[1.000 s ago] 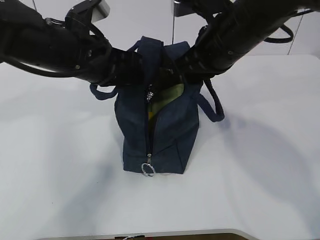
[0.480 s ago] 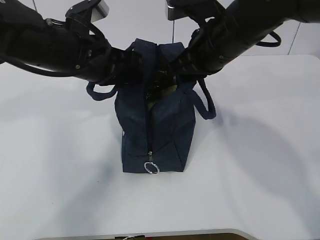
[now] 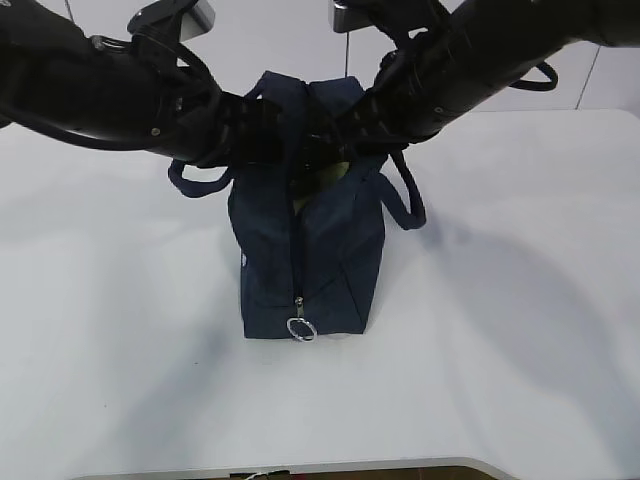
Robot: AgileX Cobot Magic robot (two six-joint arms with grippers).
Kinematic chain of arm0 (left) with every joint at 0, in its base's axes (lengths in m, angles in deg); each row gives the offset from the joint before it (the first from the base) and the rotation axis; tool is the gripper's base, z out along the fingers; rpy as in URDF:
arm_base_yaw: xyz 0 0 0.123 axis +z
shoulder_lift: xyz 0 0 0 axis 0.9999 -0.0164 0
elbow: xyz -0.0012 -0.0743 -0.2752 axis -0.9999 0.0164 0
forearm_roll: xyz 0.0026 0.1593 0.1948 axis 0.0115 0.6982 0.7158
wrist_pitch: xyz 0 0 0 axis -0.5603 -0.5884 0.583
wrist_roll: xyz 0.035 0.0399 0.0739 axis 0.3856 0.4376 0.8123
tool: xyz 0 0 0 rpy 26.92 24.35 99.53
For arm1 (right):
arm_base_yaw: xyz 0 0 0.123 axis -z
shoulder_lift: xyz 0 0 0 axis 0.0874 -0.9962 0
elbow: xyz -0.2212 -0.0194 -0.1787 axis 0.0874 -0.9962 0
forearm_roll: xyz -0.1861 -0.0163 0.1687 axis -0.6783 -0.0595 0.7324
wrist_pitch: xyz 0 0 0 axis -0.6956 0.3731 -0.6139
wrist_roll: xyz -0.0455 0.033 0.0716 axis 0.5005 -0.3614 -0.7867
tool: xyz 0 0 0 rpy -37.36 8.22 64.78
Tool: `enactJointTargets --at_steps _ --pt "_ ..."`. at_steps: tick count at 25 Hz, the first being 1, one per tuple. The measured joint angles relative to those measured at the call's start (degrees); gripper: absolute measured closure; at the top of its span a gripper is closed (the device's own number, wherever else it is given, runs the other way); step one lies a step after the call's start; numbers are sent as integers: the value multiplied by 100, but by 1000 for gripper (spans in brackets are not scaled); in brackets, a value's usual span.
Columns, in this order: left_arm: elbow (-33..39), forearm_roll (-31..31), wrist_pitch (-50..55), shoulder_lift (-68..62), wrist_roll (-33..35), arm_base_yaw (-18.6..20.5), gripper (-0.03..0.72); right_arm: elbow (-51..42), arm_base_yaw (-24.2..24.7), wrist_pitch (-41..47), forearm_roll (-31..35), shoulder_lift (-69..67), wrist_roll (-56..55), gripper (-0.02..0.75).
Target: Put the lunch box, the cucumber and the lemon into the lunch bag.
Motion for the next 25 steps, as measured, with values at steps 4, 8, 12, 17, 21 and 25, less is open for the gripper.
enactJointTargets --at_steps 4,8,12,17,21,25 --pt "0 0 -12 0 0 0 705 0 0 -37 33 0 0 722" --pt "0 0 -13 0 0 0 704 0 0 -138 33 -4 0 635" --pt "0 0 -13 -14 0 0 684 0 0 -185 43 -4 0 468" --pt "0 0 -23 -14 0 0 585 11 0 -185 112 -4 0 357" --pt "0 0 -23 -14 0 0 485 202 0 78 215 -4 0 345" --pt "0 0 -23 -14 0 0 416 524 0 498 250 -4 23 342"
